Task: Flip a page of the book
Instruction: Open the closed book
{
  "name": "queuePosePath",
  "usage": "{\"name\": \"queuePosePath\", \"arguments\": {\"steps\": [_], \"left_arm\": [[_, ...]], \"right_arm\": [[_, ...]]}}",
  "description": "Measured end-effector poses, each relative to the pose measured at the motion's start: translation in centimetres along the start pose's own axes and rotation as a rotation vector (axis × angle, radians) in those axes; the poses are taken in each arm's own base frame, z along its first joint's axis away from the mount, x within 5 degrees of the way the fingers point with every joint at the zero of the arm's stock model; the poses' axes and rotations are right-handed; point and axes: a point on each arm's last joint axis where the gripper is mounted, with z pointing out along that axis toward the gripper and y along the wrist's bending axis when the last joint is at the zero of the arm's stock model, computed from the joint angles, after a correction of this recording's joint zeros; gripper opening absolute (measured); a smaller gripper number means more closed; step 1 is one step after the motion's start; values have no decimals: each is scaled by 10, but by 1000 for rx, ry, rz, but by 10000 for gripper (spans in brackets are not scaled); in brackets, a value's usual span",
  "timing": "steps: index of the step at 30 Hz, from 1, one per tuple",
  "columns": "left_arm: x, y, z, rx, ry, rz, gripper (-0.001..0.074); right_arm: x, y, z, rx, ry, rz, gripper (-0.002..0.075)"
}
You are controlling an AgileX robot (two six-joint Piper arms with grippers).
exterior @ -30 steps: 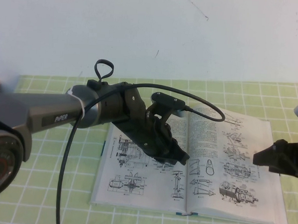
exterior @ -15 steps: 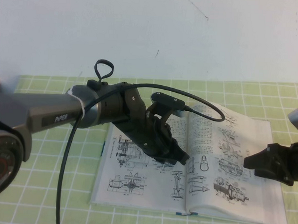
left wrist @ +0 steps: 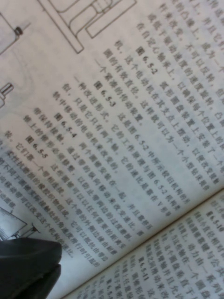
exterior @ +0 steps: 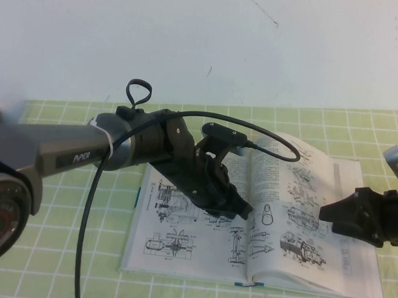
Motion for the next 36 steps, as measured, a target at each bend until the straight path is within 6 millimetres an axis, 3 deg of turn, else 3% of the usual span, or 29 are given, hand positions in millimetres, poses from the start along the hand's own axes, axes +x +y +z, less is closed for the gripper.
{"name": "queuePosePath", "arguments": {"steps": [23, 36], "left_arm": [[0, 0, 0, 1, -1, 1, -5], [-1, 0, -4, -14, -8, 22, -5]], "right_arm": [[-6, 5, 8, -201, -77, 64, 387], [-6, 6, 8, -211, -82, 62, 387]]}}
